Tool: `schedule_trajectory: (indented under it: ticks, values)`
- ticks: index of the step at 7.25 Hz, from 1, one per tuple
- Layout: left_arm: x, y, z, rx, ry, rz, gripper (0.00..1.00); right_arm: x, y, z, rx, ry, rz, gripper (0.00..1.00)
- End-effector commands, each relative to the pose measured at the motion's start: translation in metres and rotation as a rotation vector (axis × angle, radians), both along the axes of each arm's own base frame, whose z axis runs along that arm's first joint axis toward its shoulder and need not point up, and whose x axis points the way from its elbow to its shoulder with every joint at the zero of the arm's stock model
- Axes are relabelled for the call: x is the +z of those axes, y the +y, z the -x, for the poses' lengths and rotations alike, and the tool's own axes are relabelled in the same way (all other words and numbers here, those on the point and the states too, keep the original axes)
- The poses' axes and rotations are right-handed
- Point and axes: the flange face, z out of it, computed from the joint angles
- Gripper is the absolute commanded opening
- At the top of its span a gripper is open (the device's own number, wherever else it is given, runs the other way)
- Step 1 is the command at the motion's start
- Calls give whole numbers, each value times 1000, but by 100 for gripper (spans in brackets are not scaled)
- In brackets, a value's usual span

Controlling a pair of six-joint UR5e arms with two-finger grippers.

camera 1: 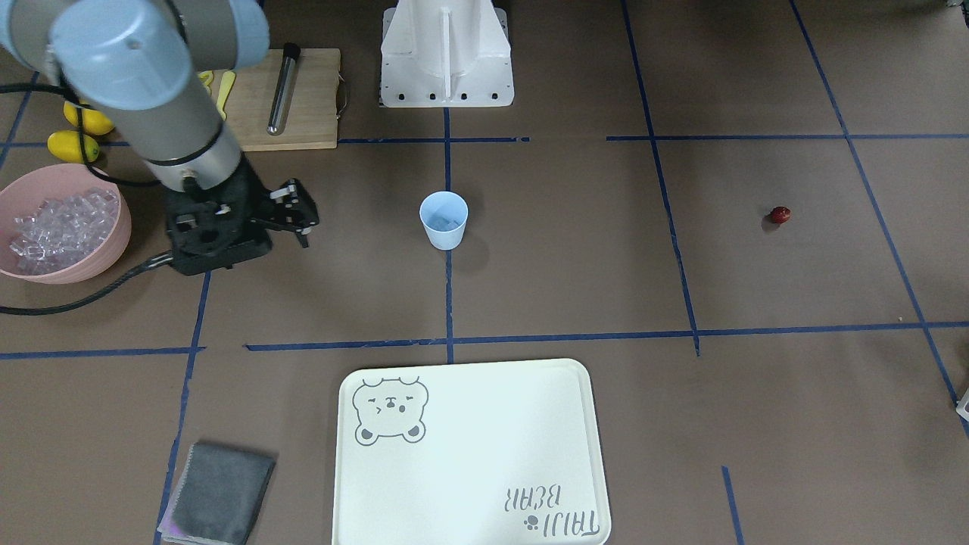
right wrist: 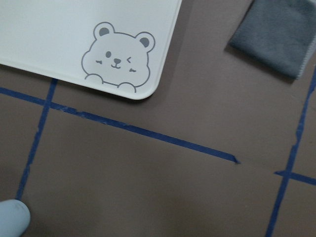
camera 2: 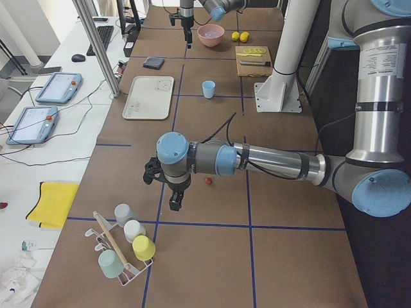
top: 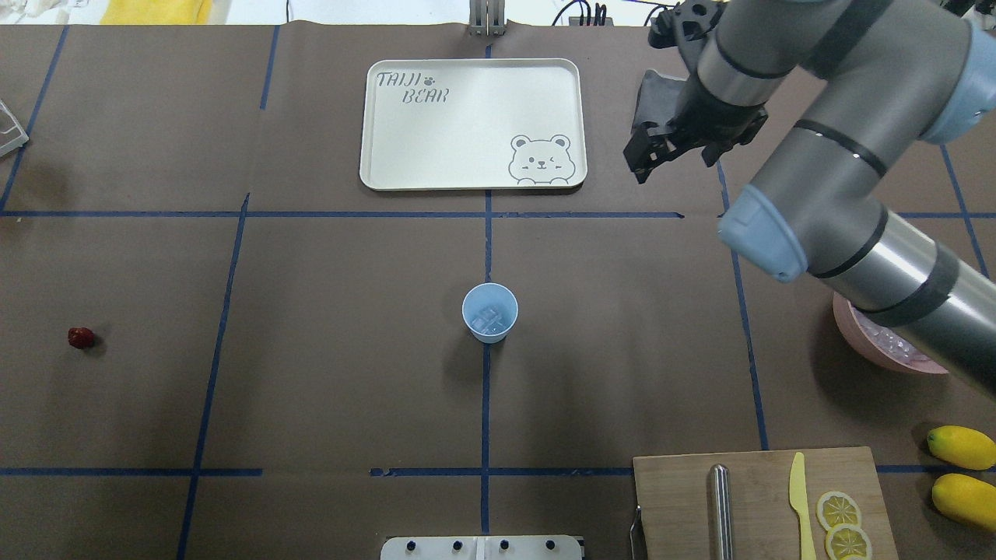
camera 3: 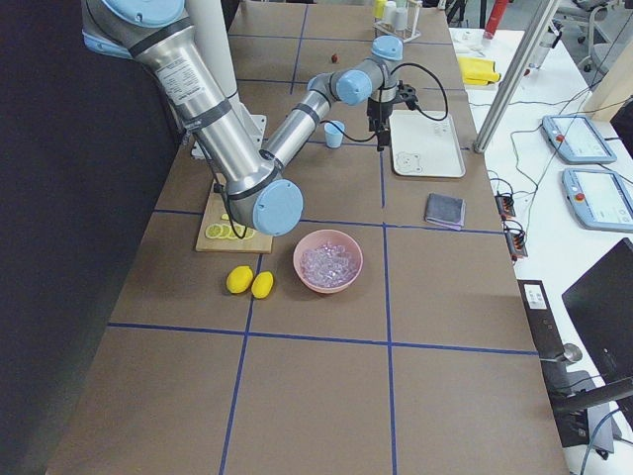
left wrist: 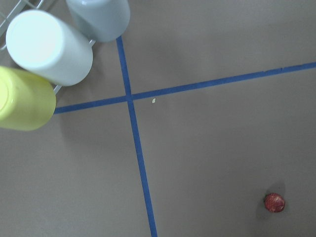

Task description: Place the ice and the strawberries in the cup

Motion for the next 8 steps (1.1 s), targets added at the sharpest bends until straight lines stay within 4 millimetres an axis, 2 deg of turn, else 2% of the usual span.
schedule_trajectory:
  ticks: [1,2,3,4,5,6,7,8]
  values:
    - [-11,-11,0,-43,6,29,100,67,-9,-122,-101,59,-78,100]
    - [-16,-12,0,-45,7,20,100,108,-9,-179,-143,52,-100,100]
    - [-22,-11,-1,-37,4,0,100,154,0,-231,-172,39,-111,100]
    - [-26,-11,-3,-33,-2,-10,100,191,13,-270,-183,51,-115,100]
    - [-26,-12,-17,-6,-2,-7,100,241,39,-299,-191,69,-82,100]
    - [-27,-13,-30,15,-1,-2,100,270,55,-335,-134,71,-29,100]
    - [-27,-13,-31,16,-1,0,100,310,86,-360,-84,71,59,100]
    - [-28,-13,-31,-7,8,28,100,345,104,-375,-54,64,133,100]
